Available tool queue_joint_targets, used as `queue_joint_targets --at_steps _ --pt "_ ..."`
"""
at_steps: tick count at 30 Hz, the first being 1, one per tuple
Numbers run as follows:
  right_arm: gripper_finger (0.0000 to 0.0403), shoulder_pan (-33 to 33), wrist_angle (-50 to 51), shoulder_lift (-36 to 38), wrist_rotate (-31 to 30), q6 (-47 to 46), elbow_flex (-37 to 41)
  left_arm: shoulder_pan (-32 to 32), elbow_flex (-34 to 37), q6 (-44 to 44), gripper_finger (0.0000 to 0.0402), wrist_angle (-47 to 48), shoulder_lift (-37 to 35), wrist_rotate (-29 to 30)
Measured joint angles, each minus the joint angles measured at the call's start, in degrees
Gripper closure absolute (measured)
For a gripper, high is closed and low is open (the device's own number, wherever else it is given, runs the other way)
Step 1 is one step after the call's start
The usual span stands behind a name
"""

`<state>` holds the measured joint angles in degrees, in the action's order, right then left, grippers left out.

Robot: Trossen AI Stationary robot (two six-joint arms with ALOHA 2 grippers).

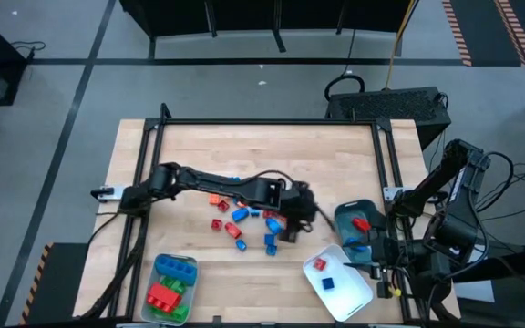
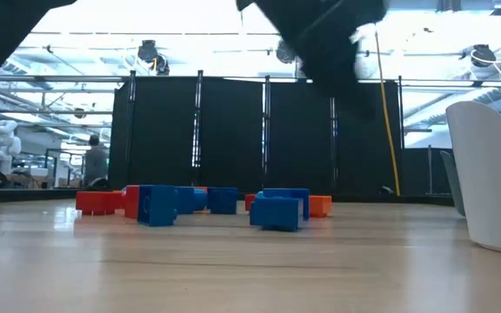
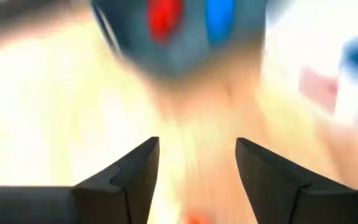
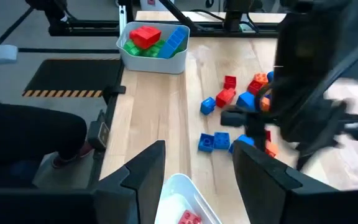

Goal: Sort blocks by size
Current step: Put the big square blue game piece into the blue bin

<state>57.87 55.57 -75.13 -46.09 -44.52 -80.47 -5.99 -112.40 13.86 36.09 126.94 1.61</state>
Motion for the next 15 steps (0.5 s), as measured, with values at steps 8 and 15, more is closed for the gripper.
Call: queue_joint_targets --at_steps 8,15 --pt "0.0232 0.83 0.33 -0.02 0.08 -0.82 -0.02 -3.31 23.58 -0.51 0.0187 -4.52 -12.60 1.09" --pt "0.0232 0.91 0.46 -0.04 0.09 -1.22 0.00 -6.18 39.93 3.98 0.0187 -13.32 -26.13 4.50"
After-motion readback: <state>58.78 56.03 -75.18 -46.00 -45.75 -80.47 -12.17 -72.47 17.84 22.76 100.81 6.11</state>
